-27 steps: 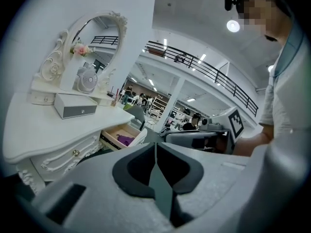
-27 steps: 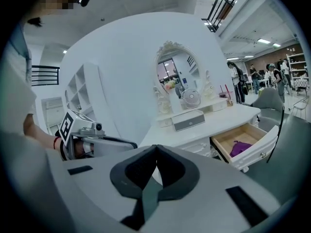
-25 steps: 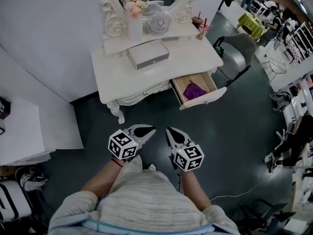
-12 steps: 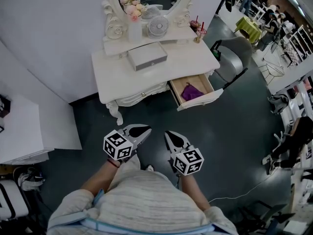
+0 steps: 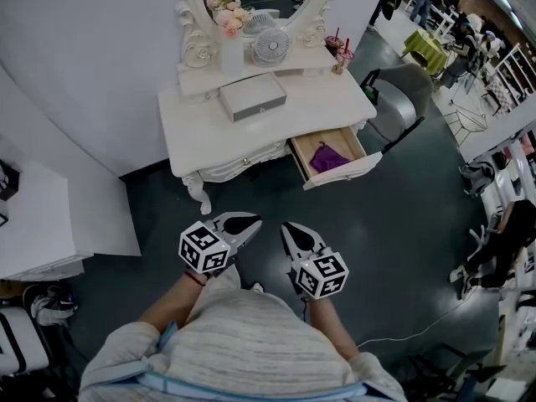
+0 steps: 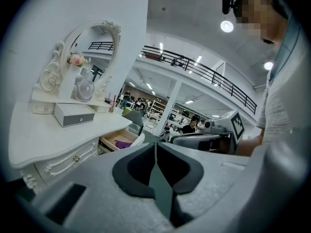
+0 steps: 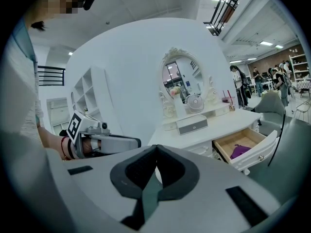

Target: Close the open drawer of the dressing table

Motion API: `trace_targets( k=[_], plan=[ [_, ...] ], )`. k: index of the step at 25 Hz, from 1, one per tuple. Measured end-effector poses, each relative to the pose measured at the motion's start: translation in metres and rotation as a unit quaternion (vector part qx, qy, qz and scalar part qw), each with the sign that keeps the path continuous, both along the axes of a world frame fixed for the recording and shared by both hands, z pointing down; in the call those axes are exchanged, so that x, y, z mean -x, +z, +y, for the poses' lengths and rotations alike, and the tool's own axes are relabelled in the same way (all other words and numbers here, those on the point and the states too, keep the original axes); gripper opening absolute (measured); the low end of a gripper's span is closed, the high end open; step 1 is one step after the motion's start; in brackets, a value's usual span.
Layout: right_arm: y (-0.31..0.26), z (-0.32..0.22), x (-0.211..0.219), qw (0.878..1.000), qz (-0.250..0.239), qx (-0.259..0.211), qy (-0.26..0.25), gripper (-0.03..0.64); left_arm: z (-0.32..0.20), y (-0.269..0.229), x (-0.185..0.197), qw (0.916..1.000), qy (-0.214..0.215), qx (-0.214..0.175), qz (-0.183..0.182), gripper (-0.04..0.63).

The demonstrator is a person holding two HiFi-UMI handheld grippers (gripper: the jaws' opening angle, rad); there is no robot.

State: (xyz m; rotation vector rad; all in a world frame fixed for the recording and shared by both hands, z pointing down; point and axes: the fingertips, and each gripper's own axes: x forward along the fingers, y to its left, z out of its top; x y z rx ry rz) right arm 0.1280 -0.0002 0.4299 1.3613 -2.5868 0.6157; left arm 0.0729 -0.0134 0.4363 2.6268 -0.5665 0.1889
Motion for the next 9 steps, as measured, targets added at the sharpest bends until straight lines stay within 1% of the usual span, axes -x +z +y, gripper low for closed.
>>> trace_targets(
  k=[9],
  plan=[
    [-0.001, 0.002, -0.011, 1.000, -0.001, 0.000, 0.009, 0.009, 0.001, 0.001, -0.010, 1.0000, 0.008, -0.002, -0.003, 0.023]
  ],
)
